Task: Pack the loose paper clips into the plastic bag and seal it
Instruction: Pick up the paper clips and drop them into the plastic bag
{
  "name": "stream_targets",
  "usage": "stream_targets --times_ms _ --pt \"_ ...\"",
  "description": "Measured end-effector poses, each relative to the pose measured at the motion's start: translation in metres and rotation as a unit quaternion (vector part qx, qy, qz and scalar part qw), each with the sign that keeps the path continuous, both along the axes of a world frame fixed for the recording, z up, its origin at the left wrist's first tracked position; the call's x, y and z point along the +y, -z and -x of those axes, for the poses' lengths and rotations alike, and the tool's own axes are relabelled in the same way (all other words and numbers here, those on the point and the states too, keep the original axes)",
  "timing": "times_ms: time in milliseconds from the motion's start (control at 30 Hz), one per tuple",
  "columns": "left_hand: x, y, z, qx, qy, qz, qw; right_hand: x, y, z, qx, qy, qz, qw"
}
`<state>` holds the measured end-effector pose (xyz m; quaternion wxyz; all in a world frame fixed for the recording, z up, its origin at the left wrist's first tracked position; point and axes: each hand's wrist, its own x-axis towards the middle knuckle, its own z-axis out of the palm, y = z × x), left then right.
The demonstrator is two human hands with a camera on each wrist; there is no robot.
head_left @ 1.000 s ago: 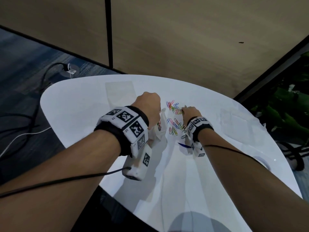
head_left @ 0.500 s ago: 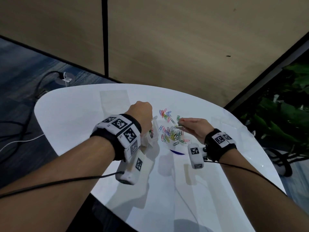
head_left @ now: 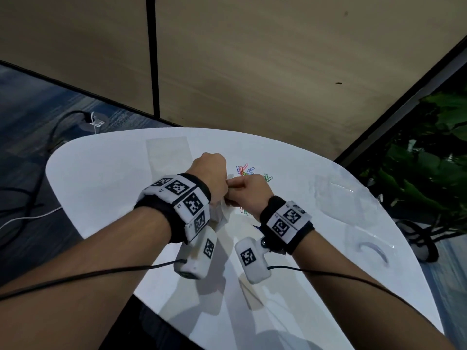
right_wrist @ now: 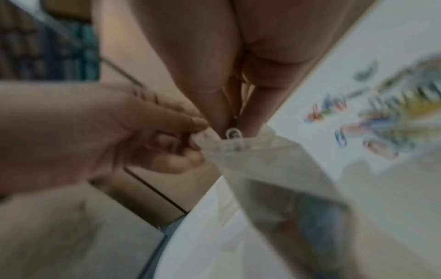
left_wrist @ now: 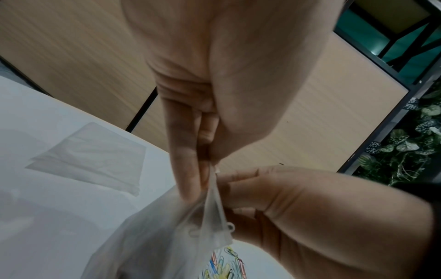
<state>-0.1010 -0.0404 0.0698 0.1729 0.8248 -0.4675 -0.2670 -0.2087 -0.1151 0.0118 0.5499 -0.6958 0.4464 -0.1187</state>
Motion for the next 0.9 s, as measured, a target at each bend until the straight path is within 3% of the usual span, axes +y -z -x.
stream_targets --times_ms 100,300,400,633,733,800,867,900 --pt "0.0 0.0 0.0 0.001 -0.001 0.001 1.0 -0.001 0.002 0.002 0.048 -0.001 0.101 0.994" --pt "-0.001 0.002 -0.002 0.003 -0.006 0.01 1.0 0.007 -0.007 0.001 0.101 -0.082 0.184 0.974" --pt "-0.002 0.001 -0.001 0.008 -0.006 0.012 1.0 0.005 -0.006 0.0 0.123 -0.076 0.229 0.962" --pt "-0.002 0.002 -0.002 0.004 -0.006 0.01 1.0 0.007 0.001 0.0 0.036 -0.018 0.116 0.992" --pt "0.001 0.003 -0.004 0.001 -0.002 0.011 1.0 0.002 0.002 0.0 0.009 -0.052 0.093 0.994" --pt "0.003 0.004 -0.01 -0.003 -0.005 0.016 1.0 -0.005 -0.004 0.001 -0.063 -0.051 0.041 0.996" --pt "0.007 0.006 -0.018 -0.003 -0.014 0.016 1.0 -0.022 -0.006 0.006 -0.138 0.023 -0.009 0.99" --pt "0.01 0.006 -0.021 -0.001 -0.015 0.015 1.0 -0.034 -0.002 0.01 -0.136 0.072 0.01 0.988"
